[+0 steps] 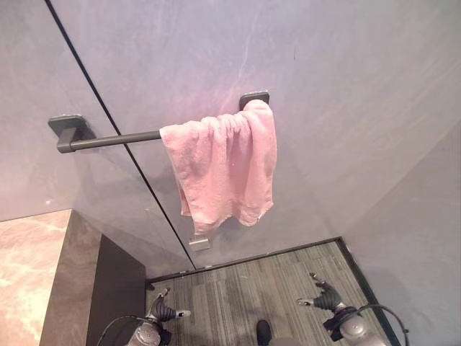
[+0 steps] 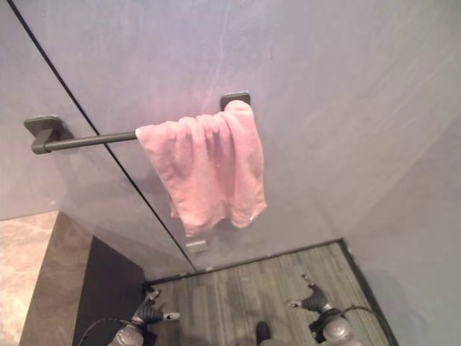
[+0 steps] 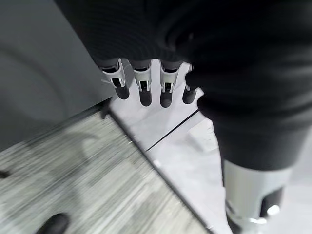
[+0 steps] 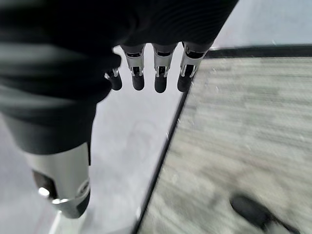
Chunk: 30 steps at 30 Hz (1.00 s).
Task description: Put brush and paste in cup on sink, flatten towel.
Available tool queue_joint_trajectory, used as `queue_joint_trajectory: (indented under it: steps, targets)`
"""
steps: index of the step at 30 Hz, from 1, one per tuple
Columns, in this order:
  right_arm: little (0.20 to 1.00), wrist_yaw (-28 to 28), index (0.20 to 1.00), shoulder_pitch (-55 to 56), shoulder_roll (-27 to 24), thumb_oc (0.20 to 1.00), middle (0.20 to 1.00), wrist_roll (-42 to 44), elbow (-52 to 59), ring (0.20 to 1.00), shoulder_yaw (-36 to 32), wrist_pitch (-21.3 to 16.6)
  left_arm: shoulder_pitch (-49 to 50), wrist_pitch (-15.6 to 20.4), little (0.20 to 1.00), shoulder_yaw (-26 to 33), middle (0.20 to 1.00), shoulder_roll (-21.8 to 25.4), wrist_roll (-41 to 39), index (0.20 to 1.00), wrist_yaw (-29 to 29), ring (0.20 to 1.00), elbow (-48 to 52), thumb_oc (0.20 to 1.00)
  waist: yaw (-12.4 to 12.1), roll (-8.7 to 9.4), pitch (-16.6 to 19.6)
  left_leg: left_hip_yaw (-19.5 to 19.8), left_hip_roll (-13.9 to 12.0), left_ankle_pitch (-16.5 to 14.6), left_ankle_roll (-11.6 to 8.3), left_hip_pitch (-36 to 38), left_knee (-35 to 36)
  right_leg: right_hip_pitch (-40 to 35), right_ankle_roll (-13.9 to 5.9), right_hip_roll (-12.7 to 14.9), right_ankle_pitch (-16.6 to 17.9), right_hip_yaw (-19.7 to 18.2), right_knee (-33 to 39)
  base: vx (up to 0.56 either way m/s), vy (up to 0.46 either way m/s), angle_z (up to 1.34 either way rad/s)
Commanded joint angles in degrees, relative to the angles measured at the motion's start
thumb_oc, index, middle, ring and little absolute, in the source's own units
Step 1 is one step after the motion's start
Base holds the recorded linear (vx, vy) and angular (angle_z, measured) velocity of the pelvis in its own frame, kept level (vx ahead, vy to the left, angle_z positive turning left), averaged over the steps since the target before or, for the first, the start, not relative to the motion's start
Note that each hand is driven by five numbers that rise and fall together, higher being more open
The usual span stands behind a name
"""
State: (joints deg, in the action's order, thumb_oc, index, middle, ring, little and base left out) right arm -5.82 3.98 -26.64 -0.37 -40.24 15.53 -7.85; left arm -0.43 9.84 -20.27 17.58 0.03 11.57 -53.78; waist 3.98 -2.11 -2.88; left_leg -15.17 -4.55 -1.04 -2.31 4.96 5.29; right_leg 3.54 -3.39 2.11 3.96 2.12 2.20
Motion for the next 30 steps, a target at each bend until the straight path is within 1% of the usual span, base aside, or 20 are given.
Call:
queue_joint_trajectory:
  steps: [1, 2, 3, 4, 5, 7, 8, 9, 12, 14, 15, 16, 17, 19, 20, 23, 24, 25, 27, 30]
  targets:
    - [1.000, 3.8, 1.000, 0.0, -1.9, 1.000, 1.000, 13.8, 4.6, 1.000, -4.7, -3.4, 0.2, 3.8, 1.000, 3.1, 1.000, 7.9, -6.0, 1.000, -4.1, 1.000, 7.6, 1.000, 0.1, 4.46, 2.1, 2.6, -1.0, 4.6, -2.44, -0.7, -0.3, -0.8, -7.09, 6.5, 5.5, -2.3, -1.3, -0.04, -0.021, 0.11]
    - [1.000, 3.8, 1.000, 0.0, -1.9, 1.000, 1.000, 13.9, 4.6, 1.000, -4.7, -3.4, 0.3, 3.7, 1.000, 3.1, 1.000, 7.9, -6.1, 1.000, -4.1, 1.000, 7.7, 1.000, 0.1, 4.47, 2.1, 2.6, -1.0, 4.6, -2.45, -0.7, -0.3, -0.8, -7.09, 6.5, 5.5, -2.2, -1.3, -0.04, -0.020, 0.12]
    - [1.000, 7.0, 1.000, 0.4, -4.6, 1.000, 1.000, 19.1, 6.2, 1.000, -7.3, -4.1, 1.6, 4.2, 1.000, 3.8, 1.000, 11.5, -8.1, 1.000, -7.0, 1.000, 13.1, 1.000, 0.0, 4.58, 2.2, 3.0, -1.1, 4.6, -2.63, -1.0, -0.3, -1.0, -7.22, 6.6, 5.7, -1.7, -0.7, -0.02, -0.012, 0.05]
    - [1.000, 7.1, 1.000, 0.5, -4.6, 1.000, 1.000, 19.1, 6.2, 1.000, -7.3, -4.1, 1.7, 4.2, 1.000, 3.8, 1.000, 11.5, -8.2, 1.000, -7.0, 1.000, 13.3, 1.000, 0.0, 4.59, 2.2, 3.0, -1.1, 4.6, -2.63, -0.9, -0.3, -1.1, -7.22, 6.6, 5.7, -1.6, -0.7, -0.04, -0.015, 0.10]
    - [1.000, 9.1, 1.000, -0.8, -8.7, 1.000, 1.000, 19.6, 5.9, 1.000, -8.0, -4.3, 1.1, 4.8, 1.000, 4.0, 1.000, 14.8, -9.7, 1.000, -9.5, 1.000, 16.6, 1.000, -0.2, 4.58, 2.5, 3.4, -1.1, 4.7, -2.85, -1.2, -0.3, -1.4, -7.35, 6.8, 5.9, -1.1, 0.0, -0.03, -0.007, 0.12]
    - [1.000, 10.8, 1.000, -2.8, -13.0, 1.000, 1.000, 20.4, 7.1, 1.000, -8.1, -4.1, 0.1, 5.2, 1.000, 4.4, 1.000, 18.0, -12.7, 1.000, -11.2, 1.000, 20.6, 1.000, -0.4, 4.62, 2.5, 3.8, -1.2, 4.8, -3.09, -1.6, -0.3, -1.5, -7.42, 6.9, 6.2, -0.5, 0.7, -0.03, -0.011, 0.19]
    - [1.000, 10.8, 1.000, -2.8, -13.0, 1.000, 1.000, 20.4, 7.1, 1.000, -8.1, -4.1, 0.1, 5.2, 1.000, 4.4, 1.000, 18.0, -12.7, 1.000, -11.2, 1.000, 20.6, 1.000, -0.4, 4.62, 2.5, 3.8, -1.2, 4.8, -3.09, -1.6, -0.3, -1.5, -7.42, 6.9, 6.2, -0.5, 0.7, -0.03, -0.017, 0.15]
    - [1.000, 12.1, 1.000, -4.8, -15.7, 1.000, 1.000, 21.7, 7.3, 1.000, -7.6, -4.2, -1.2, 5.5, 1.000, 4.3, 1.000, 19.8, -14.8, 1.000, -12.3, 1.000, 22.2, 1.000, -0.7, 4.65, 2.6, 4.0, -1.3, 4.9, -3.26, -1.9, -0.3, -1.6, -7.46, 7.0, 6.3, -0.3, 1.1, -0.02, -0.020, 0.04]
    - [1.000, 12.8, 1.000, -10.8, -18.5, 1.000, 1.000, 24.4, 4.7, 1.000, -5.5, -3.9, -4.8, 5.5, 1.000, 3.6, 1.000, 22.2, -18.4, 1.000, -13.7, 1.000, 23.6, 1.000, -1.3, 4.62, 2.5, 4.3, -1.5, 5.1, -3.55, -2.3, -0.3, -1.8, -7.42, 7.1, 6.2, 0.5, 1.8, -0.01, -0.020, 0.08]
    - [1.000, 12.9, 1.000, -13.9, -19.1, 1.000, 1.000, 25.9, 3.3, 1.000, -4.2, -3.6, -7.3, 5.5, 1.000, 2.5, 1.000, 22.9, -20.7, 1.000, -14.1, 1.000, 23.9, 1.000, -1.7, 4.53, 2.4, 4.5, -1.7, 5.3, -3.70, -2.5, -0.3, -2.0, -7.31, 7.1, 6.1, 0.8, 2.0, -0.01, -0.029, 0.16]
    - [1.000, 13.1, 1.000, -17.8, -20.2, 1.000, 1.000, 26.8, 2.6, 1.000, -2.2, -3.4, -10.8, 5.3, 1.000, 1.1, 1.000, 23.9, -22.5, 1.000, -14.7, 1.000, 23.7, 1.000, -1.9, 4.37, 2.0, 4.8, -1.8, 5.4, -3.90, -2.8, -0.3, -2.0, -7.17, 7.1, 6.0, 1.2, 2.2, -0.01, -0.027, 0.03]
    - [1.000, 13.1, 1.000, -17.8, -20.2, 1.000, 1.000, 26.8, 2.6, 1.000, -2.2, -3.4, -10.8, 5.3, 1.000, 1.1, 1.000, 23.9, -22.5, 1.000, -14.7, 1.000, 23.7, 1.000, -1.8, 4.37, 2.0, 4.8, -1.8, 5.4, -3.90, -2.8, -0.3, -2.0, -7.17, 7.1, 6.0, 1.2, 2.2, -0.02, -0.040, 0.06]
    - [1.000, 13.4, 1.000, -22.2, -20.7, 1.000, 1.000, 28.2, 2.6, 1.000, 0.4, -3.1, -14.9, 5.2, 1.000, -0.8, 1.000, 24.3, -24.2, 1.000, -15.1, 1.000, 22.7, 1.000, -2.1, 4.07, 1.6, 5.0, -2.0, 5.7, -4.05, -3.1, -0.3, -2.0, -7.01, 7.2, 6.0, 1.3, 2.4, -0.02, -0.029, 0.07]
    - [1.000, 13.5, 1.000, -23.9, -20.8, 1.000, 1.000, 28.8, 2.4, 1.000, 1.4, -3.1, -16.4, 5.2, 1.000, -1.7, 1.000, 24.2, -24.7, 1.000, -15.4, 1.000, 22.3, 1.000, -2.1, 3.93, 1.4, 5.1, -2.0, 5.8, -4.09, -3.3, -0.3, -1.9, -6.91, 7.1, 6.0, 1.3, 2.4, -0.02, -0.026, 0.07]
    - [1.000, 14.0, 1.000, -27.5, -20.8, 1.000, 1.000, 30.2, 2.7, 1.000, 3.8, -2.9, -19.2, 5.2, 1.000, -3.4, 1.000, 24.6, -25.7, 1.000, -16.0, 1.000, 22.2, 1.000, -2.3, 3.56, 1.0, 5.2, -2.0, 6.1, -4.25, -3.9, -0.3, -1.6, -6.81, 7.1, 6.1, 1.5, 2.6, -0.02, -0.016, 0.05]
    - [1.000, 14.6, 1.000, -29.8, -20.8, 1.000, 1.000, 30.9, 3.0, 1.000, 5.6, -2.8, -21.0, 5.2, 1.000, -4.9, 1.000, 25.0, -25.9, 1.000, -16.4, 1.000, 22.1, 1.000, -2.4, 3.27, 0.7, 5.2, -2.1, 6.3, -4.35, -4.2, -0.3, -1.3, -6.84, 7.1, 6.3, 1.5, 2.8, -0.04, -0.014, 0.07]
    - [1.000, 14.7, 1.000, -36.4, -19.7, 1.000, 1.000, 31.8, 2.0, 1.000, 10.3, -2.4, -27.1, 5.2, 1.000, -8.4, 1.000, 24.4, -25.7, 1.000, -16.2, 1.000, 20.0, 1.000, -2.6, 2.58, -0.3, 5.3, -2.2, 7.0, -4.63, -6.0, -0.3, 0.4, -6.77, 7.1, 6.5, 1.5, 2.8, -0.08, -0.014, 0.12]
    - [1.000, 14.8, 1.000, -36.4, -19.7, 1.000, 1.000, 31.8, 2.0, 1.000, 10.3, -2.4, -27.2, 5.2, 1.000, -8.4, 1.000, 24.4, -25.7, 1.000, -16.2, 1.000, 20.0, 1.000, -2.6, 2.57, -0.3, 5.3, -2.2, 7.0, -4.63, -6.1, -0.3, 0.4, -6.77, 7.1, 6.5, 1.5, 2.8, -0.14, -0.024, 0.10]
    - [1.000, 14.2, 1.000, -42.5, -19.2, 1.000, 1.000, 31.8, 1.5, 1.000, 13.9, -2.2, -32.7, 5.5, 1.000, -11.0, 1.000, 24.2, -25.6, 1.000, -15.3, 1.000, 18.4, 1.000, -2.8, 2.05, -1.4, 5.5, -2.4, 7.9, -4.87, -8.5, -0.3, 2.9, -6.86, 7.2, 7.2, 1.6, 2.8, -0.10, -0.018, 0.03]
    - [1.000, 14.0, 1.000, -45.8, -19.2, 1.000, 1.000, 31.9, 1.6, 1.000, 15.8, -2.3, -35.0, 5.8, 1.000, -11.6, 1.000, 24.5, -25.9, 1.000, -14.9, 1.000, 18.2, 1.000, -2.9, 1.81, -1.9, 5.4, -2.5, 8.3, -4.89, -10.0, -0.3, 4.7, -6.98, 7.1, 7.8, 1.4, 2.8, -0.07, -0.015, 0.01]
